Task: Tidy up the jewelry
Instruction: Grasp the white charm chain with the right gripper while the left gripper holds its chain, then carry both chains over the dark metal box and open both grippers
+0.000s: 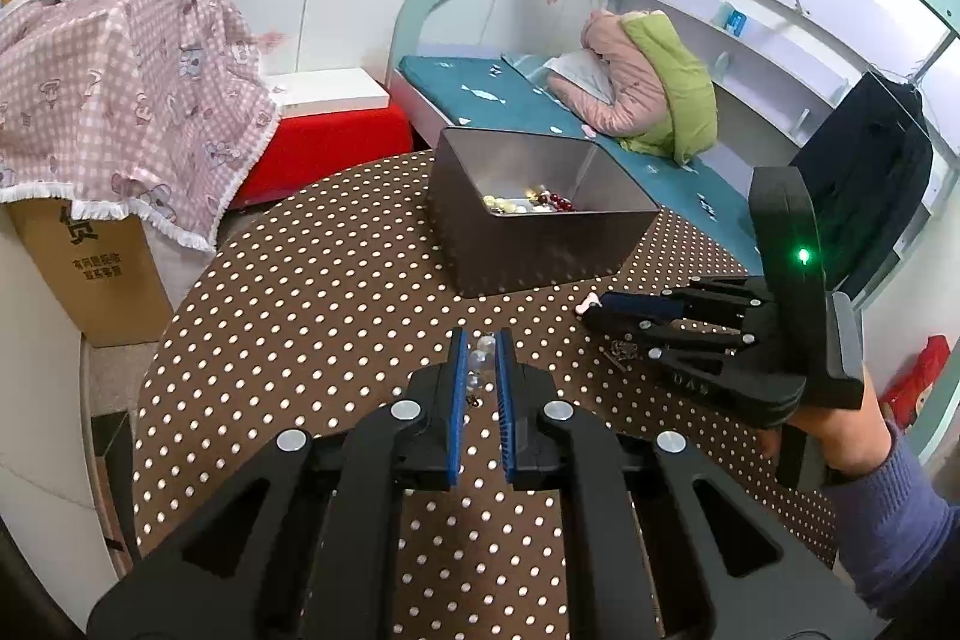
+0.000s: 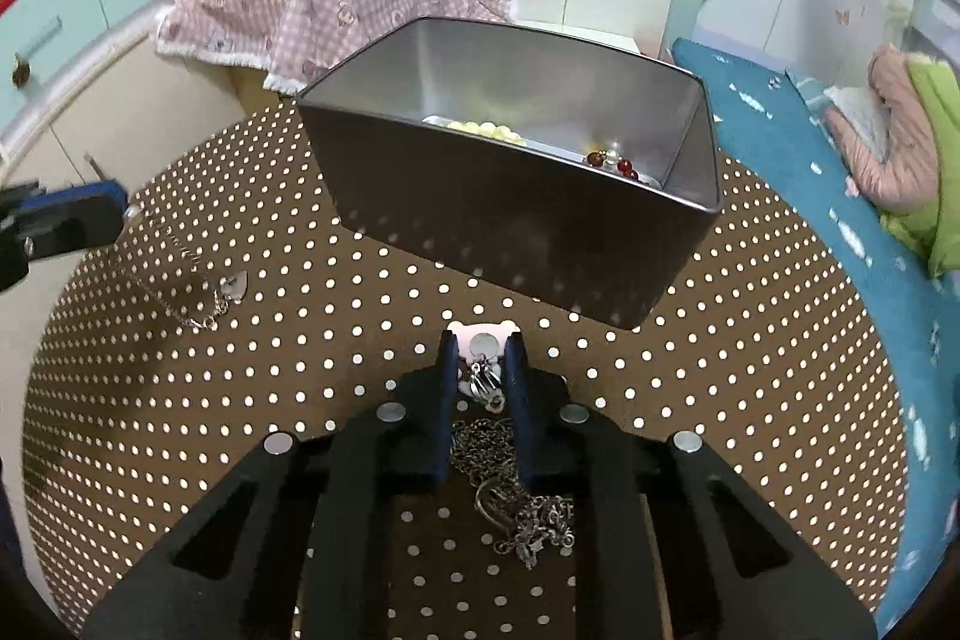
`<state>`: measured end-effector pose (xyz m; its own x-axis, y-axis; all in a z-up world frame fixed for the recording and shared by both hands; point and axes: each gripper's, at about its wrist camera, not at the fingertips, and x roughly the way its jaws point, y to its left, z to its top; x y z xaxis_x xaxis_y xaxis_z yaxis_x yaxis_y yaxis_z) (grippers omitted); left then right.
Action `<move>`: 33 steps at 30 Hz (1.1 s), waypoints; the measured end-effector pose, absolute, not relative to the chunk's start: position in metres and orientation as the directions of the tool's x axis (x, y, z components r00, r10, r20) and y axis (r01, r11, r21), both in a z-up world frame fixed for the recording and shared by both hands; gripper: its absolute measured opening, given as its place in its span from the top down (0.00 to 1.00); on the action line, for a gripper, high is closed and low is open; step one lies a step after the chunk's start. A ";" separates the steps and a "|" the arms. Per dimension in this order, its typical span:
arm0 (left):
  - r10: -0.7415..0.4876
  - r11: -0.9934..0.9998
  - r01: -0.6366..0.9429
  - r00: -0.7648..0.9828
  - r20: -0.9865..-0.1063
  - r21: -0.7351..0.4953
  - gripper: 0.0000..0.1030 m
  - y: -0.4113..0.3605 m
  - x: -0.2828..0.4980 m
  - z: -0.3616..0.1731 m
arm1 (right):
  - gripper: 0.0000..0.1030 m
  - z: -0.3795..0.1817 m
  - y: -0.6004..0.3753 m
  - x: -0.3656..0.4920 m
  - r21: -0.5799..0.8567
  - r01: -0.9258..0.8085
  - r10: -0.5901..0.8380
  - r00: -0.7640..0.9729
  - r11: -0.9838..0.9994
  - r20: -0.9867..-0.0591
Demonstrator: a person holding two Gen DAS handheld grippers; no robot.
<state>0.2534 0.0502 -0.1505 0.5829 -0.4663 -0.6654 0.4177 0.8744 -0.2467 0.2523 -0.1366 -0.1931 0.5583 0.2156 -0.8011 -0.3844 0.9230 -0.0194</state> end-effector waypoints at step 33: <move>-0.500 0.848 0.448 0.501 -0.707 -0.282 0.90 -0.038 0.382 -0.117 | 0.86 -0.128 -0.178 0.309 0.318 -0.319 0.449 0.573 0.893 -0.686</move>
